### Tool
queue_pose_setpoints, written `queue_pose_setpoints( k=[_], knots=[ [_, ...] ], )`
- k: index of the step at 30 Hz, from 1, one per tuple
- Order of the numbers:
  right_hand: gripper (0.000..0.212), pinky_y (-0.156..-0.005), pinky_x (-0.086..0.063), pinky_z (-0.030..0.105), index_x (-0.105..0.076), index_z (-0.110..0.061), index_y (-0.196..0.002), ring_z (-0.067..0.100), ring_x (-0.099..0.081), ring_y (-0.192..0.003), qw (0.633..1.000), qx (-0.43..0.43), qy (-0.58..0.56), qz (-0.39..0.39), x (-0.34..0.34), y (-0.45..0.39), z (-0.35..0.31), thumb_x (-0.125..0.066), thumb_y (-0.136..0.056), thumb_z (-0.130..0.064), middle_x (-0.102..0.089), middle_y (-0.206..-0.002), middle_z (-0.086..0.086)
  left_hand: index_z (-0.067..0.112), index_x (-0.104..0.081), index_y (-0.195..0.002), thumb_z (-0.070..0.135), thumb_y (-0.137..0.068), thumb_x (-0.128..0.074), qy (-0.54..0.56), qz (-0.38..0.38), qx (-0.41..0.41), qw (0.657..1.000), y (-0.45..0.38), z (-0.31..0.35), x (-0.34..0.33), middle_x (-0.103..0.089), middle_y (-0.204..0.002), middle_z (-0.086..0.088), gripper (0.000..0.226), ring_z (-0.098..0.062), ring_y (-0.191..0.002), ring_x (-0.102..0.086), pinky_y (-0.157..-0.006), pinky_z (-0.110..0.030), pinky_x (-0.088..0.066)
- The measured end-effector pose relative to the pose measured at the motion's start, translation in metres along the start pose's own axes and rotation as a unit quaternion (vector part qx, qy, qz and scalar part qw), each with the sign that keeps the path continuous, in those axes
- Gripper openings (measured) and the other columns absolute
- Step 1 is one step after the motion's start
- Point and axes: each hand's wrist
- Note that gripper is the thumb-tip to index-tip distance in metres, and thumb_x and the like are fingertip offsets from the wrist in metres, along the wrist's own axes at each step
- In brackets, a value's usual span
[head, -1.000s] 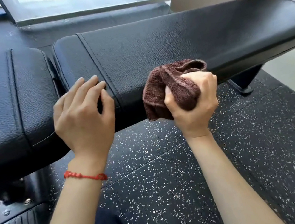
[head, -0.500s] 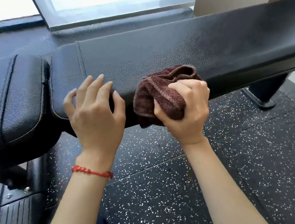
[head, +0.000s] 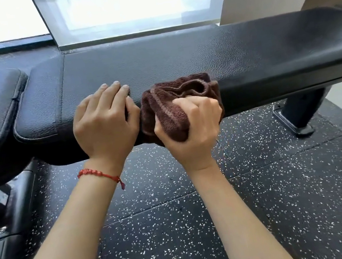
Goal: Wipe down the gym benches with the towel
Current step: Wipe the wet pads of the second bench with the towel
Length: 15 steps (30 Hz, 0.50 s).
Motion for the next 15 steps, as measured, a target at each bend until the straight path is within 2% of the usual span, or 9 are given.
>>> queue_pose_setpoints(
  k=[4,9,11,13,15],
  knots=[
    [0.031,-0.08,-0.044,0.039,-0.054,-0.009,-0.098,0.029,-0.057,-0.081,0.999,0.039,0.005,-0.017,0.011,-0.006,0.026,-0.067,-0.082,-0.032,-0.064,-0.082,0.016,0.012,-0.073,-0.095,0.016,-0.09,-0.049,-0.004,-0.002,-0.002,1.0,-0.001,0.0,0.001,-0.072,-0.102,-0.004,0.025,-0.022,-0.098,-0.066,-0.086,-0.034,-0.046],
    [0.03,-0.078,-0.045,0.044,-0.058,-0.004,-0.094,0.027,-0.054,-0.083,0.999,-0.021,0.019,0.04,0.041,-0.012,0.069,-0.065,-0.085,-0.032,-0.063,-0.084,0.016,0.011,-0.072,-0.099,0.017,-0.093,-0.047,0.0,-0.014,-0.009,1.0,0.0,0.0,0.003,-0.07,-0.106,-0.006,0.027,-0.024,-0.101,-0.065,-0.087,-0.036,-0.047],
    [0.03,-0.076,-0.046,0.044,-0.059,-0.002,-0.092,0.025,-0.053,-0.084,0.996,-0.043,0.033,0.065,0.057,-0.017,0.089,-0.066,-0.085,-0.03,-0.061,-0.088,0.011,0.009,-0.072,-0.098,0.015,-0.092,-0.048,0.001,-0.014,0.002,1.0,0.0,0.002,0.004,-0.07,-0.106,-0.008,0.026,-0.025,-0.102,-0.065,-0.088,-0.038,-0.046],
    [0.028,-0.076,-0.047,0.045,-0.059,-0.003,-0.091,0.021,-0.053,-0.085,0.994,-0.061,0.044,0.076,0.068,-0.024,0.102,-0.066,-0.084,-0.029,-0.059,-0.09,0.005,0.007,-0.072,-0.097,0.013,-0.09,-0.051,0.003,-0.005,0.026,1.0,-0.002,0.009,0.004,-0.07,-0.105,-0.01,0.023,-0.028,-0.101,-0.064,-0.09,-0.038,-0.042],
    [0.029,-0.075,-0.047,0.046,-0.061,0.0,-0.088,0.022,-0.053,-0.083,0.994,-0.065,0.05,0.071,0.07,-0.029,0.106,-0.066,-0.084,-0.028,-0.061,-0.086,0.01,0.006,-0.071,-0.097,0.012,-0.089,-0.052,0.014,0.009,0.034,0.999,-0.007,0.028,0.0,-0.07,-0.103,-0.011,0.022,-0.029,-0.1,-0.064,-0.091,-0.038,-0.037]
  ],
)
Point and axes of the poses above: each hand's wrist, its own y-axis away from the middle knuckle, its own x-axis out of the back of the hand, z = x × y
